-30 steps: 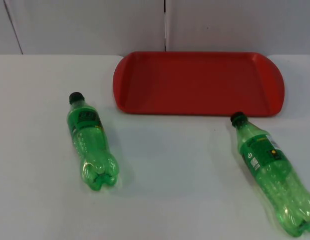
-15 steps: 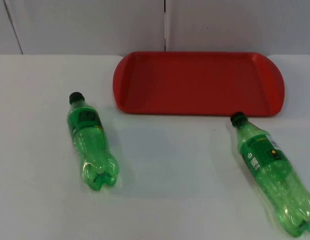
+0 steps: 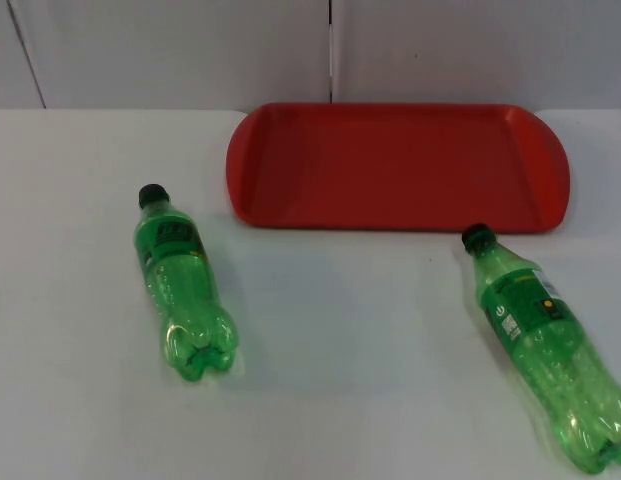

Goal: Place the bottle upright on the tray.

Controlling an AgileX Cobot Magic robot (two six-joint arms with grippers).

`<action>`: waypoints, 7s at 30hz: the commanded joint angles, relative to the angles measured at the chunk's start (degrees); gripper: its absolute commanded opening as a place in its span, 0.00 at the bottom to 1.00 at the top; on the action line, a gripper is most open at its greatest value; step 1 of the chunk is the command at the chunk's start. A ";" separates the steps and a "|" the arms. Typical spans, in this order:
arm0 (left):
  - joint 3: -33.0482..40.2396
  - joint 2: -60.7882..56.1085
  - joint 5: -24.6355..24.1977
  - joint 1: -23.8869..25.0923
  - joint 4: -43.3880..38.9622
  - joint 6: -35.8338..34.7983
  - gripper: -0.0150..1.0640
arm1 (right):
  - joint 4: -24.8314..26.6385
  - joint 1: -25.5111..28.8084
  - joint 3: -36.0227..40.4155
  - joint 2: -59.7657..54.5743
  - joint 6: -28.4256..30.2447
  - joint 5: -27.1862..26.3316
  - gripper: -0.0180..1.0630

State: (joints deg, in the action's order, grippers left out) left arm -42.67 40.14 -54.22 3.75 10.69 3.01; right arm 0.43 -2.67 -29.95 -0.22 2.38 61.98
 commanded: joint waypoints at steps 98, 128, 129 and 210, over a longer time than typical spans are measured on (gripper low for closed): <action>-37.89 75.19 7.25 -18.13 -6.07 -34.35 0.97 | 0.17 0.27 0.38 0.22 -0.20 -0.16 0.99; -47.99 91.37 7.11 -19.76 -10.69 -37.52 0.97 | 0.17 0.27 0.38 0.22 -0.20 -0.16 0.99; -47.99 91.65 7.40 -19.76 -10.69 -37.39 0.97 | 0.17 0.27 0.38 0.22 -0.20 -0.16 0.99; -47.88 63.97 80.69 -23.15 -23.64 -9.24 0.02 | 0.17 0.27 0.38 0.22 -0.20 -0.16 0.99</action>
State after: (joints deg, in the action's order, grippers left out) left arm -90.39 104.21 23.72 -19.12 -12.39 -4.90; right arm 0.43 -2.67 -29.95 -0.22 2.08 61.98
